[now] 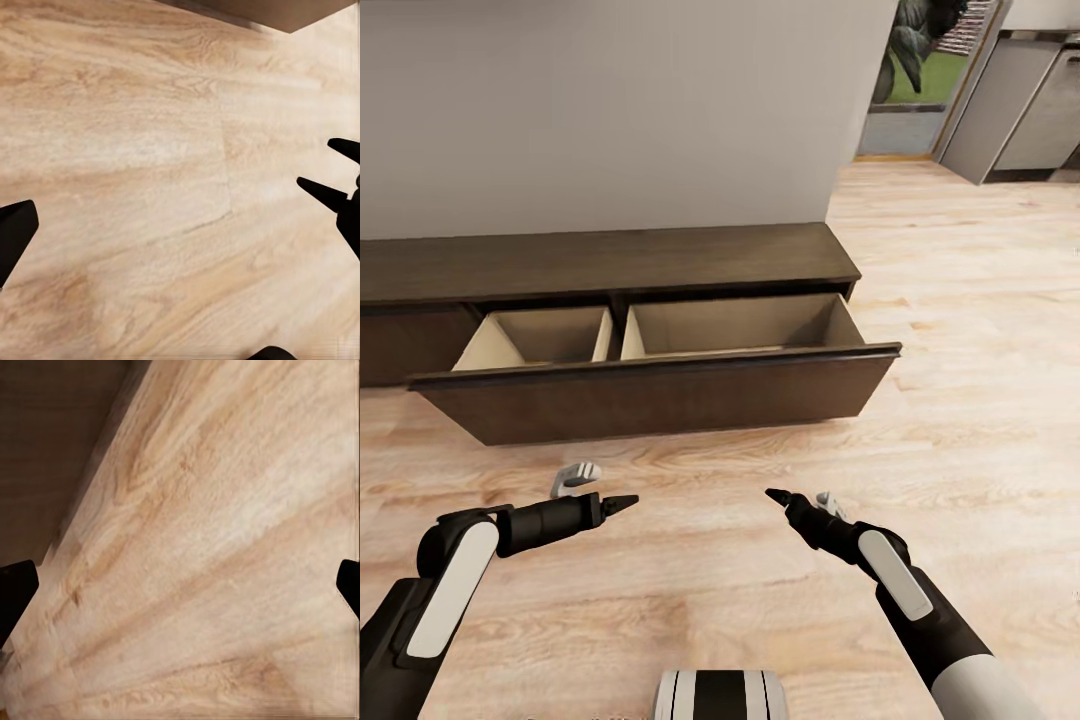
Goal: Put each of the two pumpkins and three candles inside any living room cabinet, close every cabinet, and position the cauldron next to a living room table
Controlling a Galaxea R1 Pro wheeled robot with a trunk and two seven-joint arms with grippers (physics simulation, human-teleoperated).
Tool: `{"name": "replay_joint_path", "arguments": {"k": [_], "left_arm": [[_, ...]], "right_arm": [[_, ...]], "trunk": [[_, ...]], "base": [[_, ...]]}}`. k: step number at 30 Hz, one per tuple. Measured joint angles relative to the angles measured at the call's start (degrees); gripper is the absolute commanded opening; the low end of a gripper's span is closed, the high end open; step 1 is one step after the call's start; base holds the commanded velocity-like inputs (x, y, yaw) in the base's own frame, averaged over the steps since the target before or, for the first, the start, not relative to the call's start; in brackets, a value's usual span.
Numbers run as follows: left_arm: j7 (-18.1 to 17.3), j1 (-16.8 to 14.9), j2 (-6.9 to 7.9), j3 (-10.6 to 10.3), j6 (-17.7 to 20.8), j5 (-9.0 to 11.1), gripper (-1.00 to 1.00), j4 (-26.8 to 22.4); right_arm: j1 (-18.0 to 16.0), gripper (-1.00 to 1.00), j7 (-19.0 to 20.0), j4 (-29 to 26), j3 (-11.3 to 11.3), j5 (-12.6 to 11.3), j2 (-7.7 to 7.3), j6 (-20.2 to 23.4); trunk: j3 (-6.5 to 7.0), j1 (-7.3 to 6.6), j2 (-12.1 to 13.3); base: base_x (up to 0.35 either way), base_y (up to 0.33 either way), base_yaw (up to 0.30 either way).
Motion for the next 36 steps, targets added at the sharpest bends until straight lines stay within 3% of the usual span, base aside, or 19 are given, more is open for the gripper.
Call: {"name": "replay_joint_path", "arguments": {"k": [12, 30, 33, 36], "left_arm": [[-0.1, 0.0, 0.08, 0.0, 0.0, 0.0, 1.0, -0.1], [0.3, 0.0, 0.05, 0.0, 0.0, 0.0, 1.0, -0.2], [2.0, 0.0, 0.02, 0.0, 0.0, -0.1, 1.0, -0.1], [8.4, 0.1, -0.13, 0.0, 0.0, -0.1, 1.0, -0.1]], "right_arm": [[0.0, 1.0, 0.1, 0.0, 0.0, -0.1, 0.0, 0.0], [0.1, 1.0, 0.1, 0.1, 0.0, -0.3, 0.0, 0.0], [0.0, 1.0, 0.0, 0.1, 0.0, -0.2, -0.02, 0.0], [0.1, 1.0, -0.1, 0.1, 0.0, -0.2, -0.61, -0.2]], "trunk": [[0.1, -0.01, 0.0], [1.16, -0.01, 0.0], [1.36, -0.01, 0.0], [1.57, -0.01, 0.0]], "base": [[-0.017, -0.001, -0.031], [-0.065, 0.0, -0.198], [-0.002, 0.0, -0.215], [-0.001, 0.0, -0.215]]}}
